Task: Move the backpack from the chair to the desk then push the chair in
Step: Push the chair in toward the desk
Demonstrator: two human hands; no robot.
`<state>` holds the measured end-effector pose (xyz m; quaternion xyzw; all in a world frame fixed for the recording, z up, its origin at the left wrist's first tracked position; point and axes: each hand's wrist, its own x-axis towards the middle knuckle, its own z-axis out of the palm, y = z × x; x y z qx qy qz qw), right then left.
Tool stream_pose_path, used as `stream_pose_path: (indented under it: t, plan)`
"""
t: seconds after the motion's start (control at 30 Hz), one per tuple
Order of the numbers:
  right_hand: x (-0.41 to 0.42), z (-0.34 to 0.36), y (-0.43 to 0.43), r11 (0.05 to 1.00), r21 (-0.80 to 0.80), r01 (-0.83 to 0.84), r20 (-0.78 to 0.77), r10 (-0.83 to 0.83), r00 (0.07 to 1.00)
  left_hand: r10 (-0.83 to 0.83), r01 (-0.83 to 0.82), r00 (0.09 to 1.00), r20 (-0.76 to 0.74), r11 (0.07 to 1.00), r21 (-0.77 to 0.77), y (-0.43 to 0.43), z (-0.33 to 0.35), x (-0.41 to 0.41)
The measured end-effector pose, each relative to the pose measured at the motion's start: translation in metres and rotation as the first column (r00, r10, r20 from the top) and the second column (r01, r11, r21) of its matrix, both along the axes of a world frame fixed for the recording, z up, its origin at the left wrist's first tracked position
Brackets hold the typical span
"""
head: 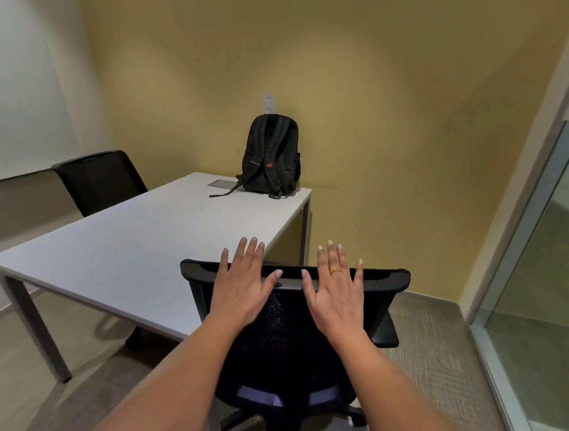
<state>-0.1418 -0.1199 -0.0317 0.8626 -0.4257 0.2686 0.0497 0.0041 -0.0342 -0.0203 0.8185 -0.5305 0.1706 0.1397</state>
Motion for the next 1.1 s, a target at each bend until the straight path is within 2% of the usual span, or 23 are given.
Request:
stream_pose_path:
  t: [0.2,0.5,1.1]
  plan:
    - [0.002,-0.003,-0.004,0.999,-0.035,-0.010,0.066,0.012,0.998,0.015,-0.014,0.999,0.030,0.999,-0.034,-0.004,-0.003,-0.002]
    - [-0.008,-0.001,-0.030,0.998,-0.061,-0.032,0.084,0.037,0.996,0.003,0.001,0.998,0.065,0.998,-0.058,-0.026,0.000,-0.015]
    - [-0.042,-0.004,-0.144,0.976,-0.050,-0.213,0.026,0.215,0.976,0.154,-0.152,0.988,0.018,0.985,-0.078,-0.111,-0.001,-0.067]
